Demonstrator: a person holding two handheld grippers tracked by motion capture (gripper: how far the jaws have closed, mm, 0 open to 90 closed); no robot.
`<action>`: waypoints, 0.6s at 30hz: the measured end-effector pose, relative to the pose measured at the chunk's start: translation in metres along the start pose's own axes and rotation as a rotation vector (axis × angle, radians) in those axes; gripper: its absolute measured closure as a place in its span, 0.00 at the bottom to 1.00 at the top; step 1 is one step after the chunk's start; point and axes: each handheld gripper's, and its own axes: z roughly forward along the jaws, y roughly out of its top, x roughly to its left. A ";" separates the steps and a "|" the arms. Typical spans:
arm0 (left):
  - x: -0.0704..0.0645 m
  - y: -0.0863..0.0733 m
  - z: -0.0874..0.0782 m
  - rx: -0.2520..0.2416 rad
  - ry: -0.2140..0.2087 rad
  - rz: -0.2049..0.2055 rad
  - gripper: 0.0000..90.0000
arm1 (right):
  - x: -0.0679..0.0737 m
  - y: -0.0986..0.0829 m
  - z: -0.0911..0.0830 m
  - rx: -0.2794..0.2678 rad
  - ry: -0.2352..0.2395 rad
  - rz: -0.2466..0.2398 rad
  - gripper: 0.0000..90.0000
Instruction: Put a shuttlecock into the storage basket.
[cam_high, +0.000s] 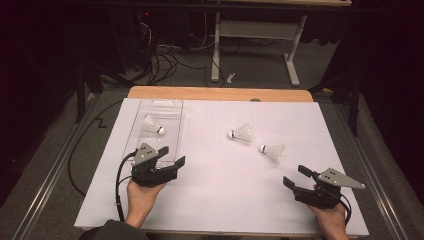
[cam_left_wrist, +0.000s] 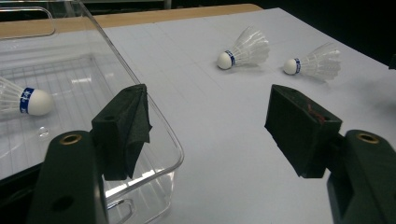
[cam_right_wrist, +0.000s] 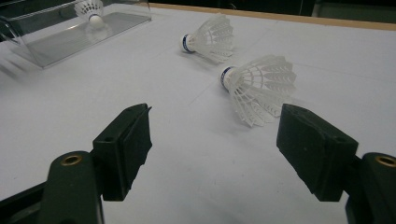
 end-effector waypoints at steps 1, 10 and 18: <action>0.000 0.000 0.001 0.000 -0.002 0.001 0.35 | 0.000 0.000 0.000 0.000 0.000 0.000 0.30; -0.002 0.004 0.009 0.008 -0.014 0.008 0.35 | 0.000 0.000 0.000 0.001 0.000 -0.001 0.30; -0.005 0.007 0.016 0.020 -0.030 0.015 0.35 | 0.000 0.000 0.000 0.003 0.000 -0.001 0.30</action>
